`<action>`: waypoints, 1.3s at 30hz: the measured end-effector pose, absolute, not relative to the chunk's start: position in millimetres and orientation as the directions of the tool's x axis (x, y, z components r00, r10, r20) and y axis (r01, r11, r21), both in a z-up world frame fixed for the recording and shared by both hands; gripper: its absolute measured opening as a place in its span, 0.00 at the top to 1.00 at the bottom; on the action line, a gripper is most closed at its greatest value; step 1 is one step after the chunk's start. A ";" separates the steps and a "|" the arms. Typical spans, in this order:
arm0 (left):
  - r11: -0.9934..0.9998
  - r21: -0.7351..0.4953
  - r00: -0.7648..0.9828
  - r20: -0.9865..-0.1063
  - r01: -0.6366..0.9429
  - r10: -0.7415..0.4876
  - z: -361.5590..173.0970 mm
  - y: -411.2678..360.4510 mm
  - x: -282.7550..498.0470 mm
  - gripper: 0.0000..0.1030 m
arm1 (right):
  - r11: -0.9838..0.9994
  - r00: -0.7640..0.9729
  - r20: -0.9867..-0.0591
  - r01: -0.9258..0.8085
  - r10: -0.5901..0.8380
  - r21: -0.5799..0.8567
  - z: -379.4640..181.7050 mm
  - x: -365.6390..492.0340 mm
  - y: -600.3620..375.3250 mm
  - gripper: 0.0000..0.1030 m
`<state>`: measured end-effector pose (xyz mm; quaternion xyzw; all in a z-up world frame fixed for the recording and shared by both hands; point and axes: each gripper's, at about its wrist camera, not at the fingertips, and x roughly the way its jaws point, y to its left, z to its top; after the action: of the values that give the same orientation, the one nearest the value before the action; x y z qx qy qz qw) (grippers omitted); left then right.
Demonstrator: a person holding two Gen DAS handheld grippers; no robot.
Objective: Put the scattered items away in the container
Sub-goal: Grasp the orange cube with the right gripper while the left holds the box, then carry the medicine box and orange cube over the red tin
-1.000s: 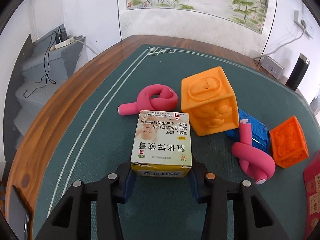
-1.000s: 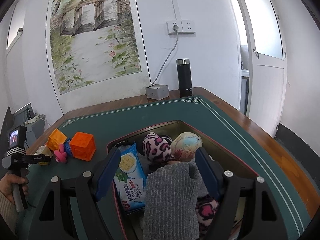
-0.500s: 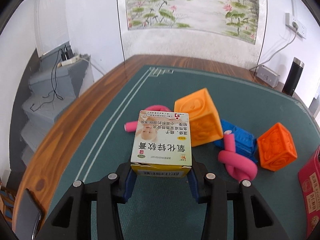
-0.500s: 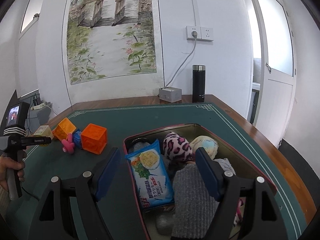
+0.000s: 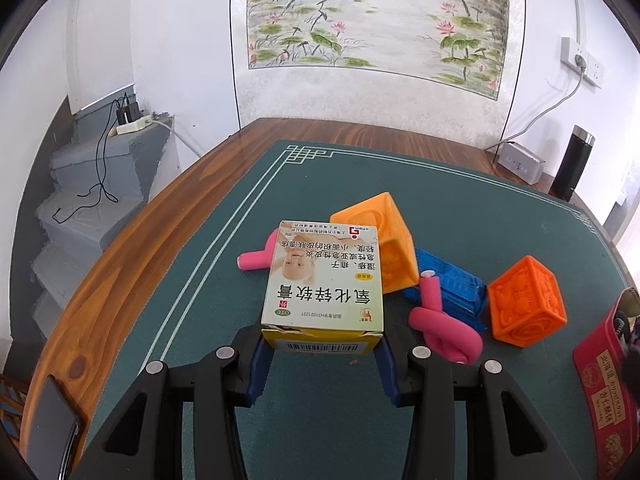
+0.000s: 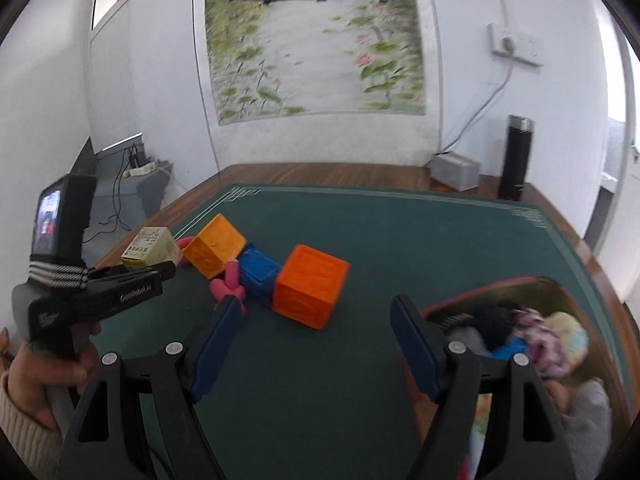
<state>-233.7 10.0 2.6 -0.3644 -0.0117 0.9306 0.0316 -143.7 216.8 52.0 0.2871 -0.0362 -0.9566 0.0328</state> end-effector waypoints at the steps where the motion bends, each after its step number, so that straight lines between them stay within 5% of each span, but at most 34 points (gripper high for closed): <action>1: -0.997 -0.048 -0.733 -0.676 -0.053 0.072 3.6 10.3 -233.1 0.55 | -0.994 -0.823 -0.560 0.043 -0.090 0.096 48.4 -154.7 213.1 0.23; 13: -0.994 -0.104 -0.728 -0.678 -0.040 0.100 8.1 -0.5 -235.8 0.55 | -0.992 -0.726 -0.687 -0.064 -0.029 0.110 10.5 -238.0 205.8 0.23; 15: -0.994 -0.107 -0.728 -0.679 -0.039 0.102 8.0 -0.6 -235.5 0.55 | -0.991 -0.708 -0.705 -0.061 -0.043 0.121 3.3 -243.4 206.5 0.42; 18: -0.993 -0.108 -0.727 -0.679 -0.042 0.104 7.7 0.6 -234.6 0.55 | -0.990 -0.709 -0.703 -0.049 -0.058 0.131 -0.7 -242.1 207.9 0.43; 30: -0.990 -0.106 -0.726 -0.674 -0.093 0.140 10.7 16.2 -225.3 0.55 | -0.989 -0.806 -0.590 -0.052 -0.040 0.138 49.5 -183.0 232.7 0.45; 39: -0.980 -0.099 -0.730 -0.656 -0.171 0.194 18.8 42.1 -206.9 0.55 | -0.951 -0.838 -0.501 -0.296 0.217 0.084 84.3 -61.2 317.2 0.45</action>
<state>-206.9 42.1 18.8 -0.3543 -0.0160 0.9298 0.0982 -61.2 317.2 84.3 0.2512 -0.0792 -0.9553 -0.1342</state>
